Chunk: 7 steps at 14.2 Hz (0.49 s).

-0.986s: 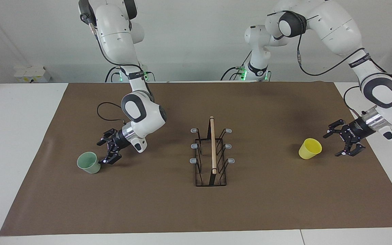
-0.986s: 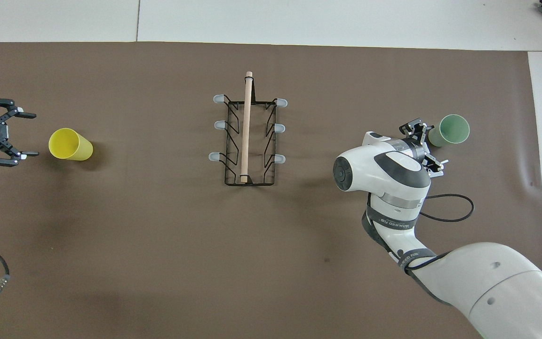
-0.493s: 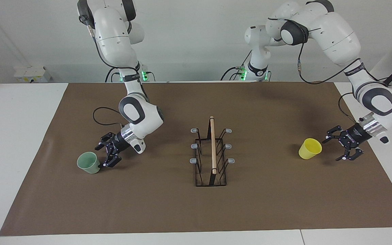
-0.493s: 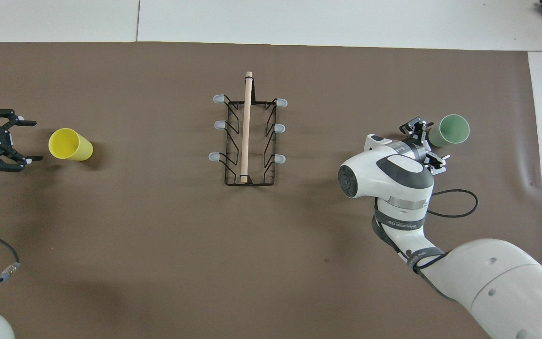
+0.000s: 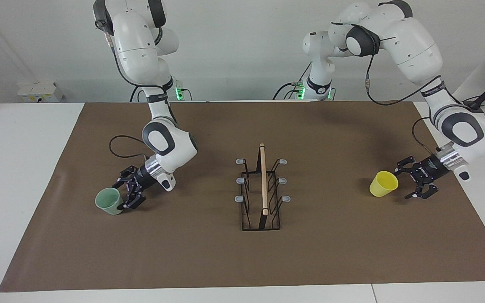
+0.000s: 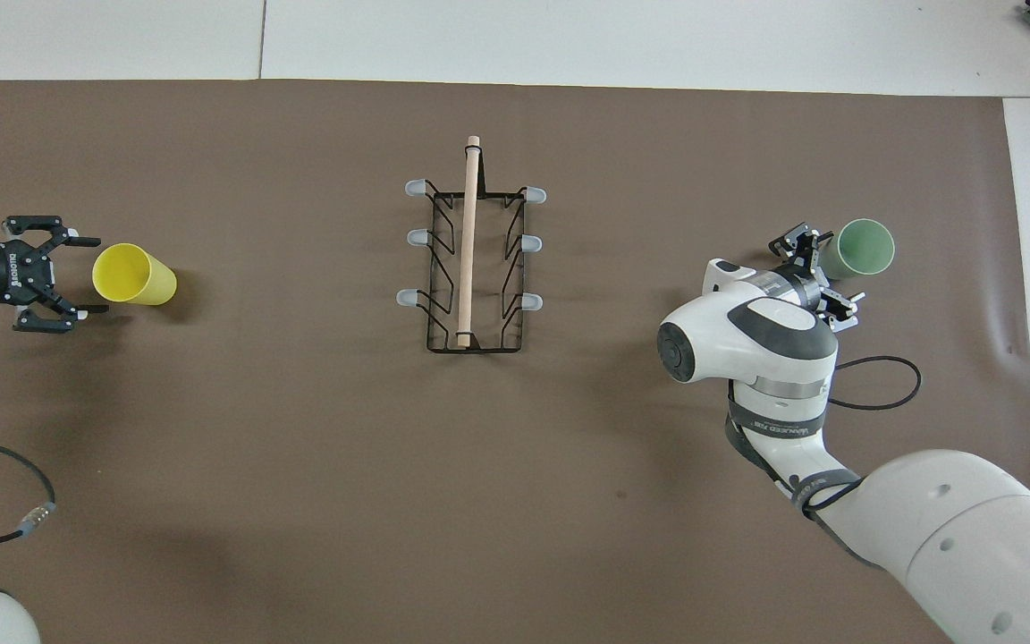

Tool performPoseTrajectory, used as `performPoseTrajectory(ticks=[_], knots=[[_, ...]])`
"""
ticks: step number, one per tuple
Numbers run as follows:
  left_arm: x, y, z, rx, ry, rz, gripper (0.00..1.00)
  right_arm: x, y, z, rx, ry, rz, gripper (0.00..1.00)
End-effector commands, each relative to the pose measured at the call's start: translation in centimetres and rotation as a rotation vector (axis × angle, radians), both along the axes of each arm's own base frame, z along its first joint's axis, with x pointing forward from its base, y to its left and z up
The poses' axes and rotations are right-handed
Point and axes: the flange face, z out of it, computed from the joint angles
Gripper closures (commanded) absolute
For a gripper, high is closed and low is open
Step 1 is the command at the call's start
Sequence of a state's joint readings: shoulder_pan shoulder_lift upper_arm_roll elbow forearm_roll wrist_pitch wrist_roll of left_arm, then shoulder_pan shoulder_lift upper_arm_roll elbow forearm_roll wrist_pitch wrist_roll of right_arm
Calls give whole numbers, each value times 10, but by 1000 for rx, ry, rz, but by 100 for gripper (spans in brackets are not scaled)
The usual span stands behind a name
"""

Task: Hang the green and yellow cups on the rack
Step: 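Close the right gripper on the green cup while the left gripper grasps the yellow cup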

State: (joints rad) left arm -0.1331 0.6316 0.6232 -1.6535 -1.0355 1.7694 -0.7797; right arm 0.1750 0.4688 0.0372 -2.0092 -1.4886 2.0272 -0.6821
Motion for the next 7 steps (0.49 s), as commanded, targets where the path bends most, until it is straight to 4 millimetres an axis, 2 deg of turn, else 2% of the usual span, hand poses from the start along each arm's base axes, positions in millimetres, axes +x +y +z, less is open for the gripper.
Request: performPoseTrajectory(ticks=[1, 7], knots=[[-8, -16, -5, -23, -14, 9, 0, -6, -16, -7, 0, -29, 29, 0], [-14, -31, -15, -78, -29, 52, 0, -1, -33, -7, -19, -32, 89, 0]])
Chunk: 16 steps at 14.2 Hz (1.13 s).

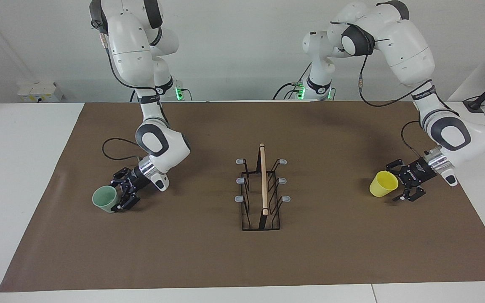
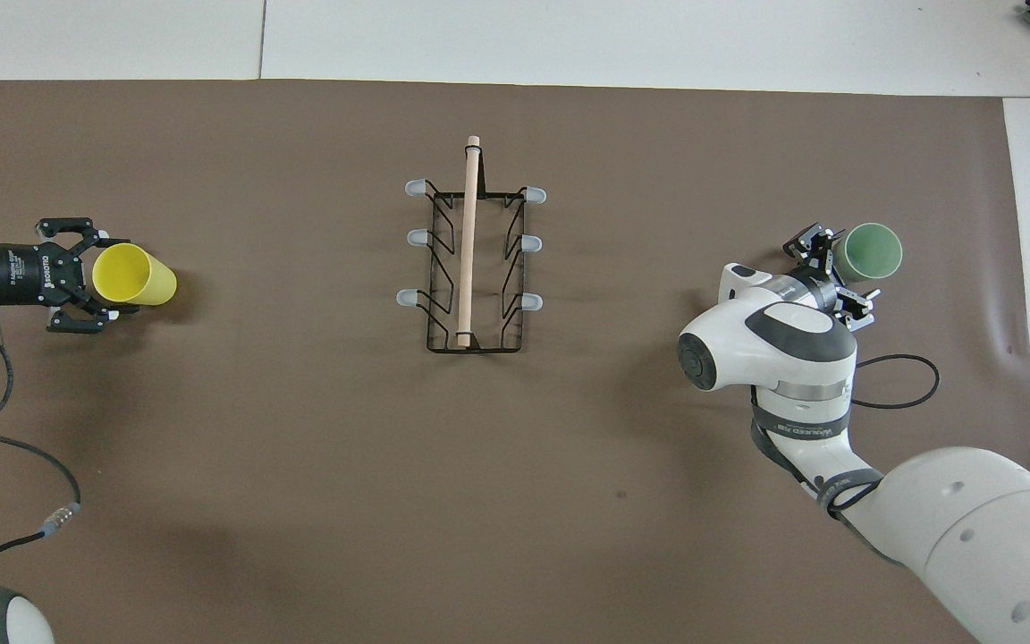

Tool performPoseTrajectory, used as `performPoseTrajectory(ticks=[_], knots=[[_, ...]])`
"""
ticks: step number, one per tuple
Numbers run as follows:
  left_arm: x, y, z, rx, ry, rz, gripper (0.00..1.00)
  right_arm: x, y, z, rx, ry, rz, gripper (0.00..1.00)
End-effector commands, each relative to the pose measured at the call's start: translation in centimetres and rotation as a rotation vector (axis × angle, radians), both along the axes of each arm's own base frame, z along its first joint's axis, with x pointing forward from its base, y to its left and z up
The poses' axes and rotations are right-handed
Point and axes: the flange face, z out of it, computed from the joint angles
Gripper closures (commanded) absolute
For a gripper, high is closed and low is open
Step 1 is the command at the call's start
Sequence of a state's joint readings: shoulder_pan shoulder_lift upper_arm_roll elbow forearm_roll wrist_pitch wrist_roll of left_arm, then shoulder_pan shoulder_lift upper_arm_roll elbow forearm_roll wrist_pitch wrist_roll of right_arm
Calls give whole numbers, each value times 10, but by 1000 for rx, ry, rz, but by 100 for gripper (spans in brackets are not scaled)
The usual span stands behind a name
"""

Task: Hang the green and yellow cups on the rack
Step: 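Close the right gripper on the green cup while the left gripper grasps the yellow cup, then lift the green cup with the right gripper while the left gripper lifts the yellow cup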

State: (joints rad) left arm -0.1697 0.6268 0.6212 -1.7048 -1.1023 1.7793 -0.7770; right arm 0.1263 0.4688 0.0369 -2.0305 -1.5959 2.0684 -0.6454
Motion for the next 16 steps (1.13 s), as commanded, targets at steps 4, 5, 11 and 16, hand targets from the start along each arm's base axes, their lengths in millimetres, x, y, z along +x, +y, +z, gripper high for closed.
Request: performPoseTrajectory(ticks=[4, 5, 11, 16], knots=[[-16, -12, -4, -64, -38, 66, 0, 0, -19, -3, 1, -17, 62, 0], [-19, -12, -7, -89, -47, 88, 0, -1, -19, -4, 2, -14, 63, 0], [-34, -12, -13, -137, -102, 110, 0, -2, -21, -6, 1, -9, 76, 48], [-35, -12, -16, -137, -104, 131, 0, -1, -20, -5, -3, -5, 81, 69]])
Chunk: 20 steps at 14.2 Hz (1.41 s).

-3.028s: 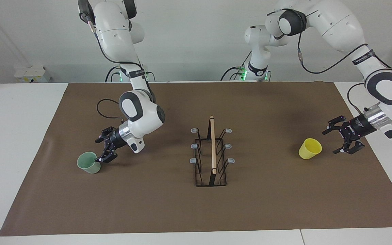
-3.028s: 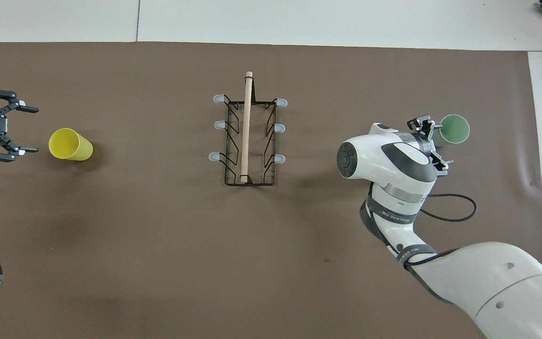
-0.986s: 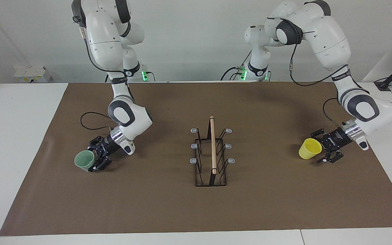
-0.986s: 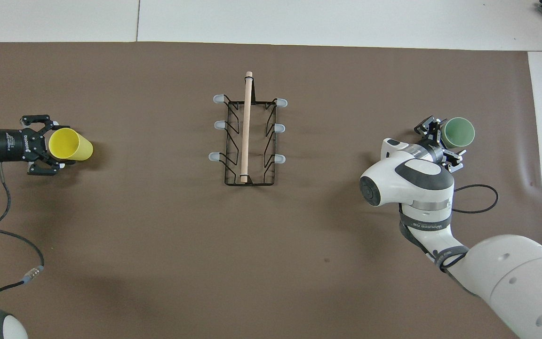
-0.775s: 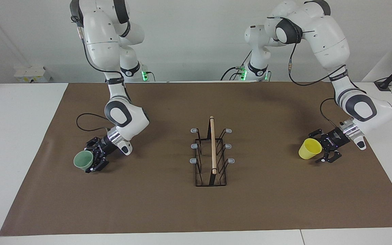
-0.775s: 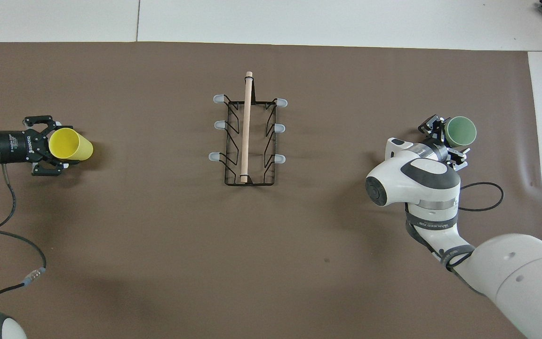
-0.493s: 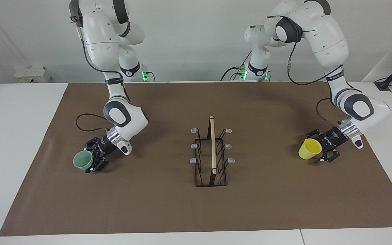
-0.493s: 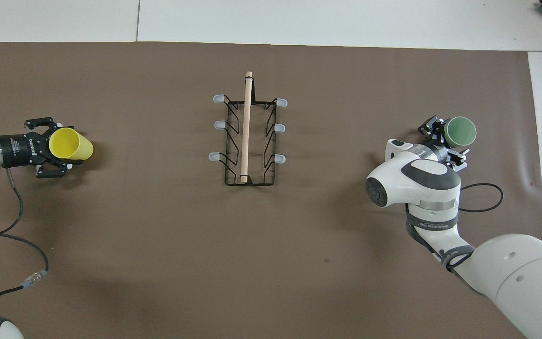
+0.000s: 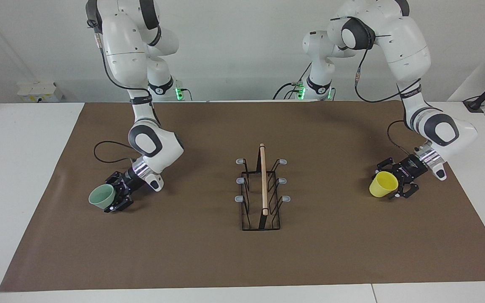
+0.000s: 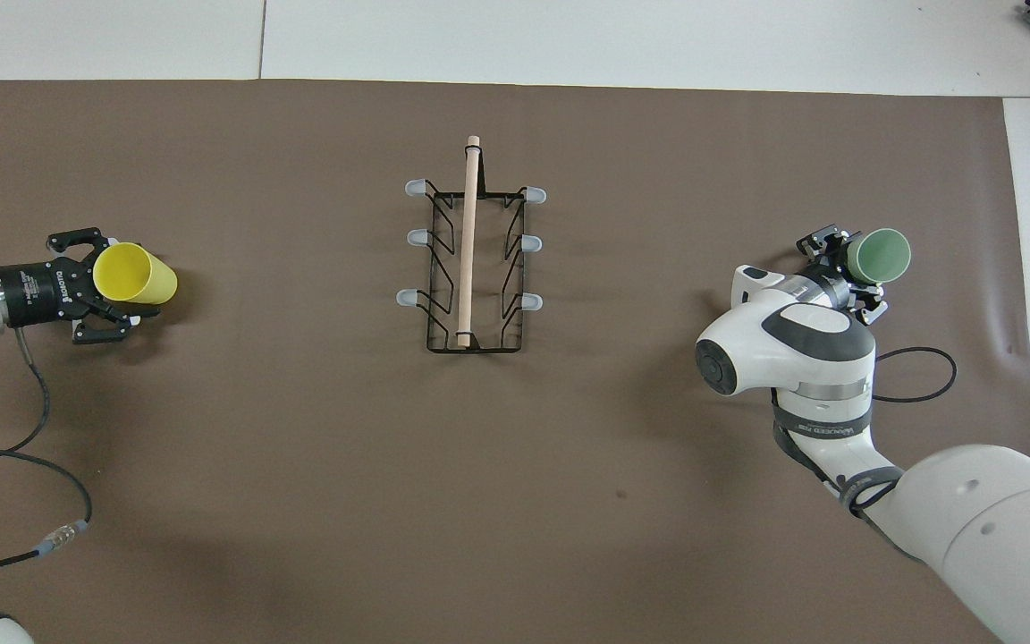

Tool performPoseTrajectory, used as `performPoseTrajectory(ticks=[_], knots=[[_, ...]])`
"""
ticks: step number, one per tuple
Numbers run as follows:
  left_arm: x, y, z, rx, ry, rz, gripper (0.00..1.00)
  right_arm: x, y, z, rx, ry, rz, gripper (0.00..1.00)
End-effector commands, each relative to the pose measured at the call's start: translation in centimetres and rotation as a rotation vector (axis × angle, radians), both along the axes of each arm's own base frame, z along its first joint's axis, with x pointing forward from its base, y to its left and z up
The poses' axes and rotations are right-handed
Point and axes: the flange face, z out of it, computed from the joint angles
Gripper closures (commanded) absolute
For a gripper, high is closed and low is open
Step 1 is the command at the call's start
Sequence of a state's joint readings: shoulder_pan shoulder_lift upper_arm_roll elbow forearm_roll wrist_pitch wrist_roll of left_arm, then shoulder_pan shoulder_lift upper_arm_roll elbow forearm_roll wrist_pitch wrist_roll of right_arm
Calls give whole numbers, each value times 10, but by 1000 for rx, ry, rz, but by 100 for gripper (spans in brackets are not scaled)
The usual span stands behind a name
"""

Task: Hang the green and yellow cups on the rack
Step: 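Lift the green cup with the right gripper while the left gripper lifts the yellow cup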

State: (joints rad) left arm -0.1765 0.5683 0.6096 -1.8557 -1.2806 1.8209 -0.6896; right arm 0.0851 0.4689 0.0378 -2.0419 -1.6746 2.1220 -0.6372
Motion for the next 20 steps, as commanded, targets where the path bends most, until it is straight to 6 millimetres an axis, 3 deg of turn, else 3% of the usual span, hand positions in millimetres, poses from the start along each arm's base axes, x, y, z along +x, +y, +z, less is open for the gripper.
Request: performPoseTrajectory(ticks=[1, 6, 10, 14, 18, 20], knots=[[-7, -7, 2, -2, -24, 25, 0, -1, 0, 0, 6, -9, 25, 69], [-6, -10, -8, 11, -26, 68, 0, 2, 5, 31, 132, 3, -36, 68], [-7, -6, -10, -26, -37, 90, 0, 6, -9, 61, 255, 3, -87, 68], [-17, -12, -15, -87, -60, 68, 0, 4, 12, 122, 459, 0, -225, 68], [-21, -15, -17, -96, -89, 49, 0, 4, 13, 156, 641, -4, -344, 68], [-19, -14, -11, -95, -107, 43, 5, 2, 12, 167, 752, -10, -403, 68]])
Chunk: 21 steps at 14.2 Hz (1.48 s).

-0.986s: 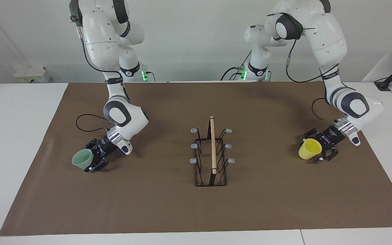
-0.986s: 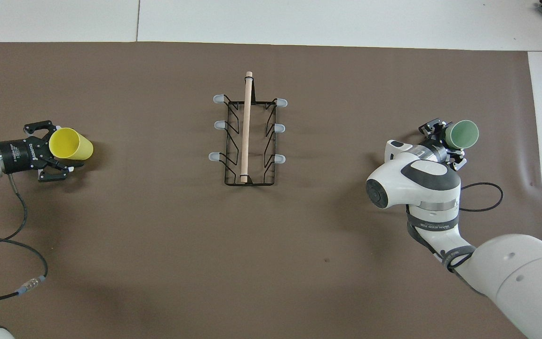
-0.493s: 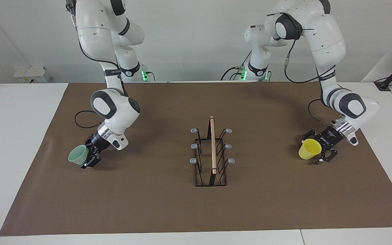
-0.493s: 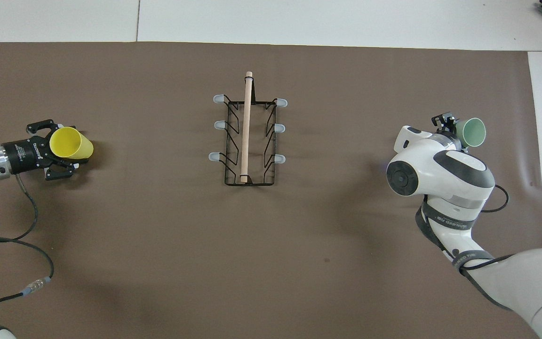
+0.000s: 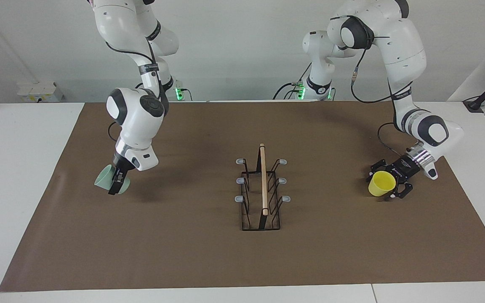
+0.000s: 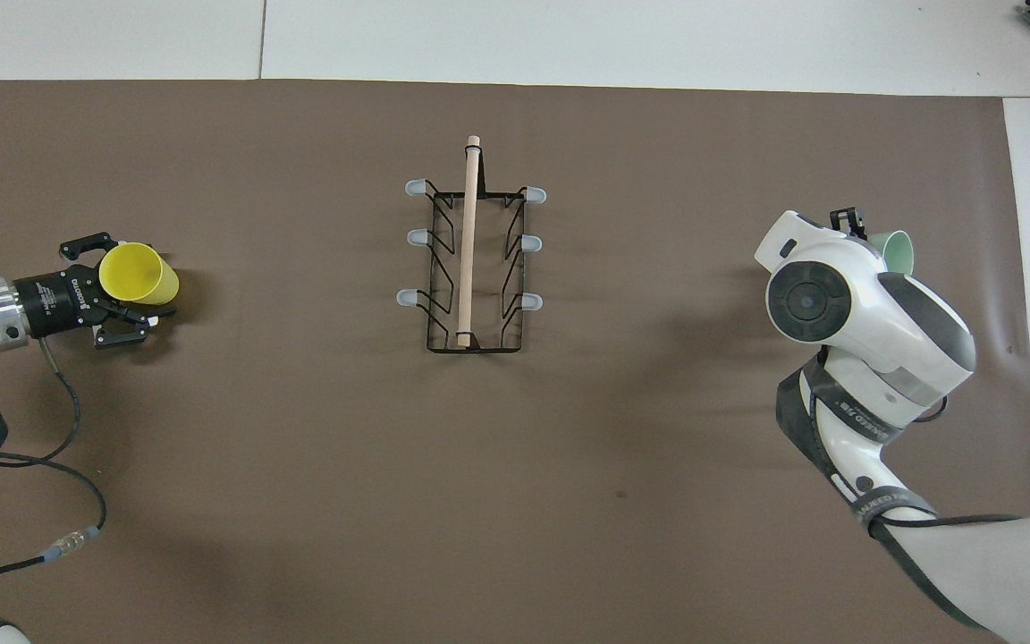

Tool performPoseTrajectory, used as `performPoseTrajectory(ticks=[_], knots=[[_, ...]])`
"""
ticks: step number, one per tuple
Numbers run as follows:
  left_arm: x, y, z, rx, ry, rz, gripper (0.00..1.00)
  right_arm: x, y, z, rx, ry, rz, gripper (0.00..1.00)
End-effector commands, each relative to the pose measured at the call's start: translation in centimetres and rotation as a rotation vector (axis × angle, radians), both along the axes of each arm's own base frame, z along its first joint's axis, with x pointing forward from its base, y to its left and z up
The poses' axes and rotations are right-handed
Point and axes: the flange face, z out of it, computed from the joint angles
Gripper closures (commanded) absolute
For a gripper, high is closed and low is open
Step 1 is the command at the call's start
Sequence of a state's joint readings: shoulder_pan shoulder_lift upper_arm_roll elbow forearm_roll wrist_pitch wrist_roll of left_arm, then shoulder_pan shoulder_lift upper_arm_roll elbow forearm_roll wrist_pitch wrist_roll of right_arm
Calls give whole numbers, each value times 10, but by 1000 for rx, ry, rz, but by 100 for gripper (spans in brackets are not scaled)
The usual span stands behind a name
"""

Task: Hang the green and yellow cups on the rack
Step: 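Lift the green cup with the right gripper while the left gripper lifts the yellow cup, then carry both cups toward the wire rack pegs with both grippers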

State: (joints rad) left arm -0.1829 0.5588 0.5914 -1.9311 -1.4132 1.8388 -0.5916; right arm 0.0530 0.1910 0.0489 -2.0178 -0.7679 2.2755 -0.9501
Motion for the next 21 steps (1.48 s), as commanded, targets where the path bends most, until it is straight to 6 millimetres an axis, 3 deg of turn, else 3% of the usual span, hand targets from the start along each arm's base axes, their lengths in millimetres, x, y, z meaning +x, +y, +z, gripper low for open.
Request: performPoseTrajectory(ticks=[1, 3, 5, 6, 7, 9, 11, 13, 18, 21], knots=[[-6, -2, 11, -23, -45, -6, 5, 0, -1, 21, 159, 4, -65, 68], [-8, -2, 13, -18, -59, -11, 8, 3, 5, 43, 285, -1, -102, 68], [-7, 0, 19, -22, -66, -7, 22, 0, 8, 62, 393, -24, -156, 68], [-7, 0, 20, -25, -65, -5, 43, -1, 8, 68, 445, -33, -186, 68], [-7, -2, 25, -25, -71, -3, 57, -3, 11, 76, 506, -43, -213, 68], [-5, -1, 28, -26, -70, 0, 72, -4, 15, 88, 627, -62, -272, 68], [-2, 2, 37, -27, -80, 5, 74, -6, 18, 101, 747, -78, -331, 68], [3, 5, 59, -22, -101, 14, 75, -9, 18, 114, 866, -92, -379, 68], [17, 10, 129, 87, -103, -66, 76, -7, 19, 124, 1147, -130, -423, 66], [19, -2, 177, 157, -110, -126, 80, -12, 23, 124, 1324, -178, -447, 66]])
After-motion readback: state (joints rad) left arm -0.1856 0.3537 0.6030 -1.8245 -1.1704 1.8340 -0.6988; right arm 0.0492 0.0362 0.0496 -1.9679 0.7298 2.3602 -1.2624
